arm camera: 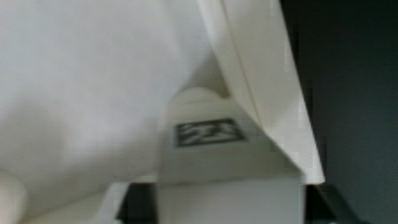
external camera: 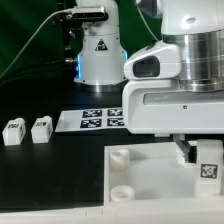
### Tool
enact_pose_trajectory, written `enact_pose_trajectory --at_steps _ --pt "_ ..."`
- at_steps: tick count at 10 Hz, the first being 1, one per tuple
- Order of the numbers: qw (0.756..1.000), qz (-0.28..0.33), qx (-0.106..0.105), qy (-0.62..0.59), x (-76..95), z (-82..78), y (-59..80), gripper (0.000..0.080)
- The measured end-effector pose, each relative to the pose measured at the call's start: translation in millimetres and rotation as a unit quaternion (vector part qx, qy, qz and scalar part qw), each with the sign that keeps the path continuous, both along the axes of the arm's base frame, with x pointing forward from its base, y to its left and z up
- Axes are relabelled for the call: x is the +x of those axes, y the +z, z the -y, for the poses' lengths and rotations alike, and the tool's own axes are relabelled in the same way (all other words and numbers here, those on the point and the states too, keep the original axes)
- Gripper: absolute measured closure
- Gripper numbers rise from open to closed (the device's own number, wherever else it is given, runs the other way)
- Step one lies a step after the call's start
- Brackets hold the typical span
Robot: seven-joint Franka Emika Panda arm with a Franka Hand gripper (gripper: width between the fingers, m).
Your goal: Assemble one leg
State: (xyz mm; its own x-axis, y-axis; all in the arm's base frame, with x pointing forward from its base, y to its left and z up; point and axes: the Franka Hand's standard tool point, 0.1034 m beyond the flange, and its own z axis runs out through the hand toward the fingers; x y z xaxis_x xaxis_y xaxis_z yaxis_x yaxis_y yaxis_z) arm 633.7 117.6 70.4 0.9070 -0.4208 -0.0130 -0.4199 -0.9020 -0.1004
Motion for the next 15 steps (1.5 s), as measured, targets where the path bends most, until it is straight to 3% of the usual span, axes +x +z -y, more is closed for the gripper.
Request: enact_pose_trajectory --at_steps 1,4,5,7,9,10,12,15 --pt "0.999 -0.005 0.003 -0.054 0.0 0.8 -0.1 0.0505" --pt "0.971 -0.026 0.022 -0.236 1.5 5.7 -0.4 0.0505" --pt "0.943 -0.040 0.027 -0.329 0.5 5.1 -0.6 0.0505" --pt "0.853 -0.074 0.055 -0.513 -0.9 1.7 -1.0 0.0505" --pt "0.807 -0.083 0.060 -0.582 -0.6 1.1 -0.2 0.0505" --pt "0.771 -0.090 0.065 -0.628 -0.3 1.5 -0.1 0.0505" --pt "0.735 -0.095 0.063 -0.668 -0.6 3.4 -0.3 0.0505" --pt "0.743 -0.093 0.060 -0.660 -1.5 3.2 -1.4 0.0505"
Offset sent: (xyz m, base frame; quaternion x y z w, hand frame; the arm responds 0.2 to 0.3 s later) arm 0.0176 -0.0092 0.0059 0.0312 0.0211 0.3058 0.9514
